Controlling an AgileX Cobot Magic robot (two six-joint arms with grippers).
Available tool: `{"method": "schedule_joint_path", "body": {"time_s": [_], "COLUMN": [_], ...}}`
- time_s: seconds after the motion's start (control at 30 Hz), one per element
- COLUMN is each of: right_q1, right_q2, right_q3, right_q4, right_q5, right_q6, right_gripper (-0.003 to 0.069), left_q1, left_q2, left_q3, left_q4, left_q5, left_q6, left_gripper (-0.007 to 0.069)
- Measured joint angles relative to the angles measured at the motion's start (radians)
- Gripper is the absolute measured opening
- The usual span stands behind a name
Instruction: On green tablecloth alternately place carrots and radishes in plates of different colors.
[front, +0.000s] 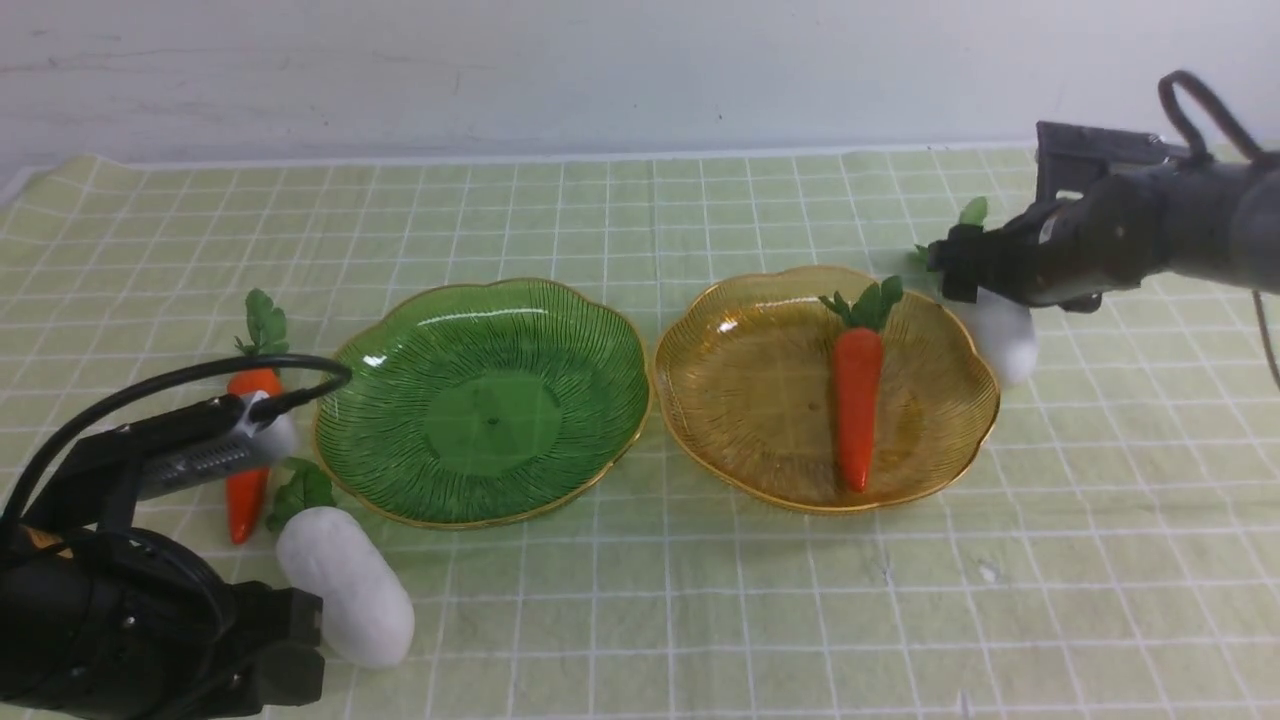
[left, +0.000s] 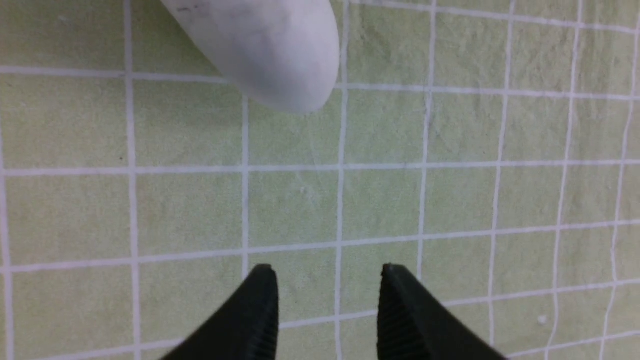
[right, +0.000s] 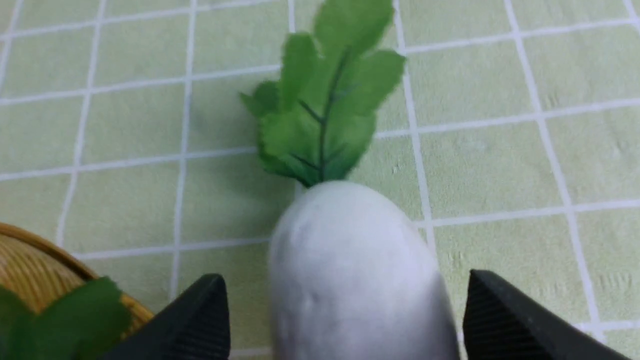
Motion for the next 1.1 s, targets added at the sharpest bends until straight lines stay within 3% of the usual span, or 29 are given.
{"method": "schedule_joint_path", "body": {"time_s": [0.27,0.47,0.73,0.87,1.0,1.1], "right_q1": [-0.001,-0.001,0.000,0.032,0.141,0.277], "right_q2": [0.017,0.017,-0.047,-0.097,-0.118,-0.090], "right_q3": [-0.008,-0.017,-0.196,-0.294,-0.347,-0.347], "right_q4": [-0.044,-0.063,-0.125,-0.062,0.095,0.237], "right_q5": [0.025,0.048,0.297,0.416,0.492,0.487], "right_q6": [0.000,0.000,0.000,-0.006,-0.099,-0.229], "right_gripper": [0.0558,0.0444,0.0444,0.0444,0.0444,0.0444], "left_q1": [0.000,0.000,0.000,0.000,0.000,0.000], "left_q2": [0.000,0.000,0.000,0.000,0.000,0.000], "left_q3": [0.000,0.000,0.000,0.000,0.000,0.000], "left_q4": [-0.003,-0.003,-0.003,-0.003,-0.003,-0.003], "left_q5": [0.000,0.000,0.000,0.000,0.000,0.000], "left_q6": [0.001,0.003,0.005,0.005,0.005,0.005], "left_gripper": [0.0258,0.0258,0.0258,0.0258,0.0258,0.0258]}}
